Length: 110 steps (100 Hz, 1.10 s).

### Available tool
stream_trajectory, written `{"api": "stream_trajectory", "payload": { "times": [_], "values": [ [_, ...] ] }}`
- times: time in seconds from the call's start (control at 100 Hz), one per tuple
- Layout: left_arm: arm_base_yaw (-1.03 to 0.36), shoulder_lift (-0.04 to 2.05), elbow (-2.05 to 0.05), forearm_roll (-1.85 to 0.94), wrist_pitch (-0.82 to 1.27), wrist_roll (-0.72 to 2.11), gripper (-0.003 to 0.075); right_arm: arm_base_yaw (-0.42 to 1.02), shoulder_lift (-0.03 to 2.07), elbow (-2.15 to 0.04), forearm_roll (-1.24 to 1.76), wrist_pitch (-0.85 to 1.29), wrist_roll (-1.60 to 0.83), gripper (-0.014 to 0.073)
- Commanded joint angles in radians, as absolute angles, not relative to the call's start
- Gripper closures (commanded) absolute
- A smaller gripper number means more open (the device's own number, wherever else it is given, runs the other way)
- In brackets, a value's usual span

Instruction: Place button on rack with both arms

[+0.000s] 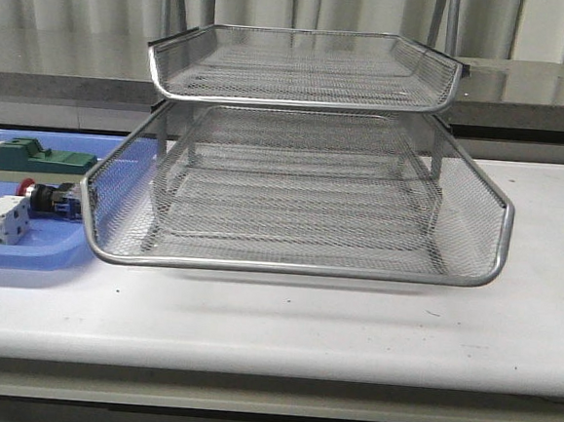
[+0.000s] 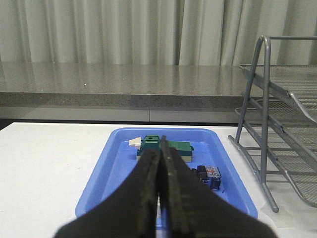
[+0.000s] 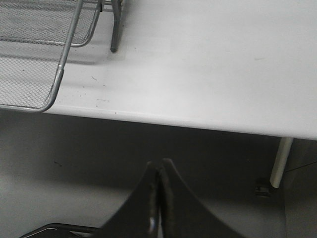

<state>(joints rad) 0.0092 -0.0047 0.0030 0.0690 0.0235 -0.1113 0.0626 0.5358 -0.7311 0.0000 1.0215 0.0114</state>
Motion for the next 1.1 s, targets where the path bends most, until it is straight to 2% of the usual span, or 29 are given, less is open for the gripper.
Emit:
{"api": "stream_trajectory", "payload": {
  "times": [0.0,0.42,0.69,0.87,1.09],
  "values": [
    [0.010,-0.035,0.045,0.065,-0.064,-0.121,0.0740,0.063,0.538,-0.765,-0.006,0.972,0.010,0.0664],
    [0.010,-0.035,0.045,0.065,-0.064,-0.121,0.0740,0.063,0.538,-0.765,-0.006,0.972,0.010,0.0664],
    [0.010,-0.035,0.028,0.065,-0.161,-0.121,0.0740,0.063,0.538,-0.765,-0.006,0.972,0.010,0.0664],
    [0.010,0.013,-0.104,0.065,-0.015,-0.121,0.0740,0.063,0.538,-0.765,-0.006,0.972,0.010,0.0664],
    [0.010,0.211,-0.339,0.067,0.049,-0.113,0.0740,0.063,0.538,-0.765,-0.006,0.972,0.010,0.0664]
  ]
}}
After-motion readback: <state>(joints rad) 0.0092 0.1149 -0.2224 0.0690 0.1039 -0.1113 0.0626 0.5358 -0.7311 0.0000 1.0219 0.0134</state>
